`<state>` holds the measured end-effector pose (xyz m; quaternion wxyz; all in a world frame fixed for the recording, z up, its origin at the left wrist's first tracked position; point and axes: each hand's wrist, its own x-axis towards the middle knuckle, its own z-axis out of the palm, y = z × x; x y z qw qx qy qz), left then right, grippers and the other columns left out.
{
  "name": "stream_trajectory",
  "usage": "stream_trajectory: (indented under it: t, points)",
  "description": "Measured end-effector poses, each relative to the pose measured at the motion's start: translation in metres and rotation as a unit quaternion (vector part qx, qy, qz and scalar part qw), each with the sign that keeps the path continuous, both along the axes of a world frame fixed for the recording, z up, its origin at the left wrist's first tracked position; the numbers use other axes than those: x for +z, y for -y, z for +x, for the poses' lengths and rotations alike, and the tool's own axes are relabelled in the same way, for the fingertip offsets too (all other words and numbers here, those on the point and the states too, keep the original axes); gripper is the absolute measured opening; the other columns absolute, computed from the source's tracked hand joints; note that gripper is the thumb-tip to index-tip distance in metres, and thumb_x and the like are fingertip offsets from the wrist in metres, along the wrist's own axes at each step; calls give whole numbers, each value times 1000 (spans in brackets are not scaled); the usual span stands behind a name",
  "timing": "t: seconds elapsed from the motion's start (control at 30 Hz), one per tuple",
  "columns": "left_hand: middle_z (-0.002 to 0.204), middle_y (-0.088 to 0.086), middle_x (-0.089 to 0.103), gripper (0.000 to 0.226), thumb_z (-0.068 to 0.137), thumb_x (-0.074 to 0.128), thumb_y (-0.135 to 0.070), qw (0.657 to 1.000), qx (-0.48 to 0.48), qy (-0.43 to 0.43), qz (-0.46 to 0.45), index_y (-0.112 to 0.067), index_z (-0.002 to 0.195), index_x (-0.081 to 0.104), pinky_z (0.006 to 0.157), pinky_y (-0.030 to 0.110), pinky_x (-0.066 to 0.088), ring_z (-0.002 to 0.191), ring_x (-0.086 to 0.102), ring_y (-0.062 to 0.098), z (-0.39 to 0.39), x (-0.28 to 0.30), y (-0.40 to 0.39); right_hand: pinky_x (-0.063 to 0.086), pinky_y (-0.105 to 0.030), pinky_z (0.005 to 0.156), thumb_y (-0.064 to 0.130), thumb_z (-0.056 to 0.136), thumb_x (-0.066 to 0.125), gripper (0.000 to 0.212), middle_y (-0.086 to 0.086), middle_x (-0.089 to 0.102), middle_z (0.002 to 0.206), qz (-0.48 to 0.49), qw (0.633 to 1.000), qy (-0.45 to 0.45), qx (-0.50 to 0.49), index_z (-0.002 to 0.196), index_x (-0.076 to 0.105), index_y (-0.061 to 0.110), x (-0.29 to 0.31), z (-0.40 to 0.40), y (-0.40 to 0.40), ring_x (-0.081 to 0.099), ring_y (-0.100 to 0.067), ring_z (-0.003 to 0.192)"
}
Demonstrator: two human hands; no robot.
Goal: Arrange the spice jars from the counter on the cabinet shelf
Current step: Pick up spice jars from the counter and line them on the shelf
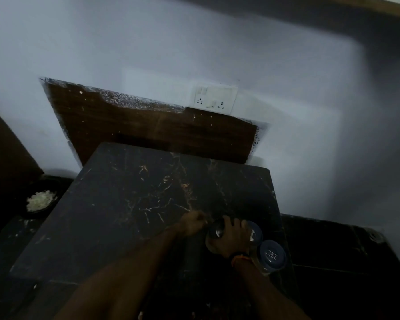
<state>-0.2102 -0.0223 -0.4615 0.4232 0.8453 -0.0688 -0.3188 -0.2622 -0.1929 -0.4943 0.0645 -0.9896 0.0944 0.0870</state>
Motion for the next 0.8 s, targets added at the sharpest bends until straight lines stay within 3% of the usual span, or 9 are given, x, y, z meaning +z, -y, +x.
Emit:
stream_trajectory:
  t: [0.17,0.33,0.4,0.47,0.6,0.7,0.8]
  points:
    - [127,15,63,37,106,41,-35,969,189,-120,-108,-13,133,56,96,49,56,114,63,32,-1,-16,-6,36,-41,105,76,60,59,91,2,50,135,83,996,-5,-3,141,42,38,22,15,3,40,-28,124]
    - [120,12,67,50,105,31,-53,932,251,-187,-182,-19,128,59,97,51,55,110,65,35,6,-12,-11,48,-39,101,41,62,86,81,1,52,127,315,947,60,-21,135,52,32,63,41,2,54,-22,117]
    - [124,16,66,60,99,35,-64,891,285,-249,-250,-19,130,58,90,50,58,107,66,36,7,-9,-10,51,-38,98,36,60,87,81,3,53,126,378,923,69,-8,134,53,33,83,51,3,56,-18,113]
    - [125,23,66,72,90,45,-70,825,302,-320,-354,-13,130,60,83,50,60,104,68,40,11,-4,-8,53,-35,92,36,58,86,83,6,55,128,447,893,56,7,134,52,36,105,62,4,58,-16,112]
    - [132,29,61,71,86,59,-57,720,273,-372,-518,-5,135,58,84,48,57,112,63,43,21,22,-6,54,-27,87,27,61,86,77,9,60,128,523,848,68,51,131,55,36,143,76,8,60,-14,114]
    - [137,29,57,64,91,59,-48,685,248,-347,-590,-8,141,53,94,52,53,117,62,43,29,46,-2,56,-34,91,24,62,84,74,5,60,128,567,815,103,60,130,57,34,166,84,10,60,-16,114]
    - [139,29,55,63,87,67,-37,666,239,-298,-641,-9,141,52,100,60,48,128,54,47,39,67,5,55,-31,92,26,68,78,66,4,59,130,613,775,140,52,131,58,29,183,92,12,59,-16,118]
